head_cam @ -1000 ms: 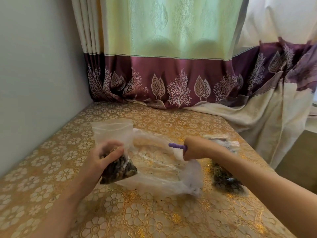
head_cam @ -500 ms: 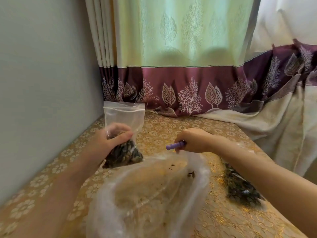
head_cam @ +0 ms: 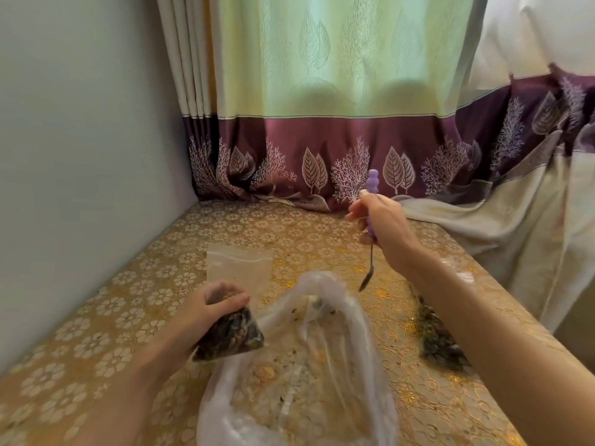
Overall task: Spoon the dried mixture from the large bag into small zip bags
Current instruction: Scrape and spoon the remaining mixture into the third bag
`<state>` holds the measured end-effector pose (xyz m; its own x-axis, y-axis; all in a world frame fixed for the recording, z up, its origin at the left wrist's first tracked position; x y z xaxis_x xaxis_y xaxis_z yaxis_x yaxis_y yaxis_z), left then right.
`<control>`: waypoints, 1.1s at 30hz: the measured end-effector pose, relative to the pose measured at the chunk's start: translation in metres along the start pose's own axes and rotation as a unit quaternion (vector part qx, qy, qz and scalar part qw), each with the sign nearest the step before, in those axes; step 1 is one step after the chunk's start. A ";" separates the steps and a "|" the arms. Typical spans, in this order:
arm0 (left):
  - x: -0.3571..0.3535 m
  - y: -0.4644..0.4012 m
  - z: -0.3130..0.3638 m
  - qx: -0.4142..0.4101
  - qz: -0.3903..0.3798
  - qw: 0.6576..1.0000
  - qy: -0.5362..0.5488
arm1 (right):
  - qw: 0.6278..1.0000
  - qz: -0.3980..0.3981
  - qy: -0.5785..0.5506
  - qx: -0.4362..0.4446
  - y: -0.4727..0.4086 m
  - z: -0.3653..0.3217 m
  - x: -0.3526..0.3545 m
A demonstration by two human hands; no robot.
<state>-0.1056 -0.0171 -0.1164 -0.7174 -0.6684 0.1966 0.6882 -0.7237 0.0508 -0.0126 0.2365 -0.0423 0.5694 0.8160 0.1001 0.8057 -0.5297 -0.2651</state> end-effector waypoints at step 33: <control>-0.059 -0.023 -0.036 -0.125 0.054 0.990 -0.048 | 0.978 0.095 0.168 0.084 0.097 0.093 -0.014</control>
<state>-0.0835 0.0328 -0.1643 -0.6196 -0.7330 0.2808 0.7031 -0.6773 -0.2167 0.0426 0.1950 -0.1590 0.7497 0.5698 0.3365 0.6589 -0.5955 -0.4596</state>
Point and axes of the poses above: each hand's wrist, its own y-axis away from the middle knuckle, its own x-axis out of the back of the hand, z = x × y, the point moved 1 cm from there along -y, towards the middle knuckle, and after that the axes turned 7 degrees about -z, right-handed, at the moved point
